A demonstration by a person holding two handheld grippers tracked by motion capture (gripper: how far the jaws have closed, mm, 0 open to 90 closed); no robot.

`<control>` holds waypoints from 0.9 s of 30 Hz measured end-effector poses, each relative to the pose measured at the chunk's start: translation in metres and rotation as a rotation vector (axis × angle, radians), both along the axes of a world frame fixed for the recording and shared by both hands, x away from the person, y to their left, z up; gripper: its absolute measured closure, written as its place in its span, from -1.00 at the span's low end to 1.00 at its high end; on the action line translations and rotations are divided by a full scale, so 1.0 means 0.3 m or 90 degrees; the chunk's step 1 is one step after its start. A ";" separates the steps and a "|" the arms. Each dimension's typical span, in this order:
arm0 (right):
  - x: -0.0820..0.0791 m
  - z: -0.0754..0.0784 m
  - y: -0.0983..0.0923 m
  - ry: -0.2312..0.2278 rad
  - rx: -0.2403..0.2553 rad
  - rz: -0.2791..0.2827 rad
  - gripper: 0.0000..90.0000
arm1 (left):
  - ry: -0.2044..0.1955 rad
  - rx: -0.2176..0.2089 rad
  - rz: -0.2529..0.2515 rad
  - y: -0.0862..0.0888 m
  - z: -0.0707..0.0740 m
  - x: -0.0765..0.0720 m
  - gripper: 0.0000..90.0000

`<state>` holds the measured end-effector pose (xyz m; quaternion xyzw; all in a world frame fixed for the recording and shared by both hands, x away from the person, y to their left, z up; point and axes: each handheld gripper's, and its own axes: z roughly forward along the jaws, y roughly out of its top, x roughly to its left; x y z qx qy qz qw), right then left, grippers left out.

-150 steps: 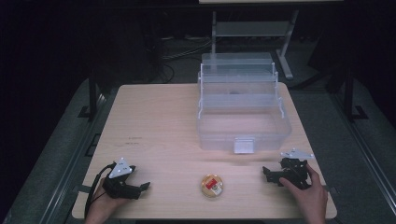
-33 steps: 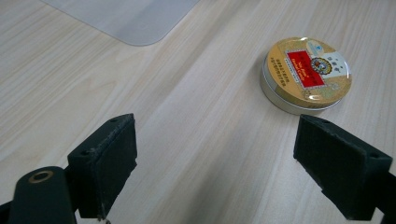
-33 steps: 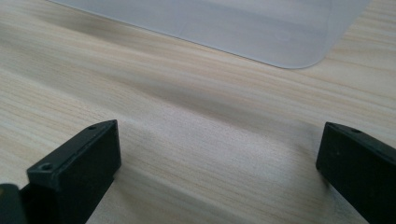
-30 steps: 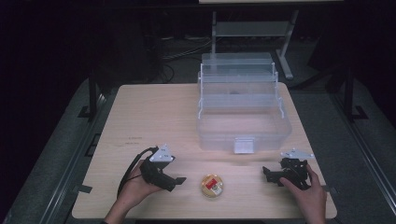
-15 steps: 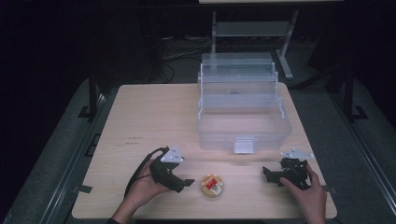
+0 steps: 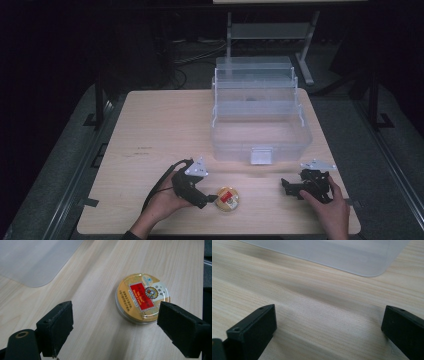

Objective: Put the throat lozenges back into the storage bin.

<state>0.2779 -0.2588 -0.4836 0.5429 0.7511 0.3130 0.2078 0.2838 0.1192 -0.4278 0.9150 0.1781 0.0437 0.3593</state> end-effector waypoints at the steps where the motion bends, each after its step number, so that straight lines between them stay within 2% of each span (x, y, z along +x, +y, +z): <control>1: 0.000 0.000 0.000 0.000 0.000 0.000 -1.00 | -0.001 0.007 -0.008 -0.006 0.001 0.002 -0.71; 8: 0.000 0.000 0.000 0.000 0.000 0.000 -1.00 | 0.002 0.012 -0.029 -0.059 -0.001 0.003 -0.71; 13: 0.000 0.000 0.000 0.000 0.000 0.000 -1.00 | 0.002 0.029 -0.053 -0.093 -0.006 0.002 -0.71; 16: 0.000 0.000 0.000 0.000 0.000 0.000 -1.00 | 0.009 0.030 -0.056 -0.114 -0.013 -0.002 -0.71; 18: 0.000 0.000 0.000 0.000 0.000 0.000 -1.00 | 0.008 0.042 -0.068 -0.125 -0.017 -0.001 -0.71; 27: 0.000 0.000 0.000 0.000 0.000 0.000 -1.00 | 0.017 0.061 -0.082 -0.168 -0.033 -0.004 -0.71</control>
